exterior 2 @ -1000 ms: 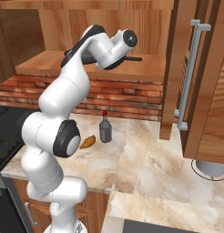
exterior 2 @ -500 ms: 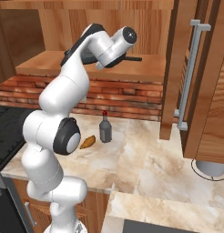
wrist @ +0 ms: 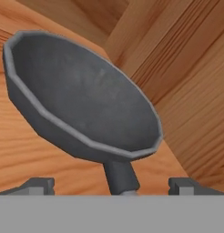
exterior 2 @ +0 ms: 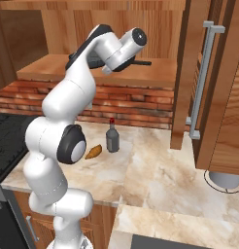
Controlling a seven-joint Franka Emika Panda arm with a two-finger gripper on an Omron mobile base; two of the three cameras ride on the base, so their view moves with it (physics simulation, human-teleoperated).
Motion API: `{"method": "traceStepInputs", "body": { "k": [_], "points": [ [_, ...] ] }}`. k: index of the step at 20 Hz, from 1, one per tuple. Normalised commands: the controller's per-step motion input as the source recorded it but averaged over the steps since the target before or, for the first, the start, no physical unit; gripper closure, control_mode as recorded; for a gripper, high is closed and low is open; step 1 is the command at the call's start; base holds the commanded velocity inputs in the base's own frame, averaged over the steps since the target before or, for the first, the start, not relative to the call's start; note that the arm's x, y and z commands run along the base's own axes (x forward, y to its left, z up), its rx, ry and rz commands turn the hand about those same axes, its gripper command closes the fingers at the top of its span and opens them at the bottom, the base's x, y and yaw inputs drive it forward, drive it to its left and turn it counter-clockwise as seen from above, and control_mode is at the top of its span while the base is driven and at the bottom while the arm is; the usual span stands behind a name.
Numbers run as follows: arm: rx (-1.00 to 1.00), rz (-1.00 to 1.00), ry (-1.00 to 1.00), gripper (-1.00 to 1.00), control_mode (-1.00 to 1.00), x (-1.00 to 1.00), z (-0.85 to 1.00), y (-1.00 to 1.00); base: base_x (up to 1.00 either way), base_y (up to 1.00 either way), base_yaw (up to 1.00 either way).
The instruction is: Pick the pan from the cabinet and place it on the stove. Then turn on the stove burner for the pan.
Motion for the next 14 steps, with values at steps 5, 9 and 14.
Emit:
{"method": "traceStepInputs", "body": {
  "k": [5, 9, 14],
  "points": [
    [0.0, 0.02, 0.0, -1.0, -1.0, 0.07, -0.16, -0.02, 0.0, 0.0, 0.0],
    [0.0, 0.01, 0.0, -1.0, -1.0, 0.11, -0.12, 0.0, 0.0, 0.0, 0.0],
    [0.0, 0.01, 0.0, -1.0, -1.0, 0.12, -0.12, 0.0, 0.0, 0.0, 0.0]
  ]
}}
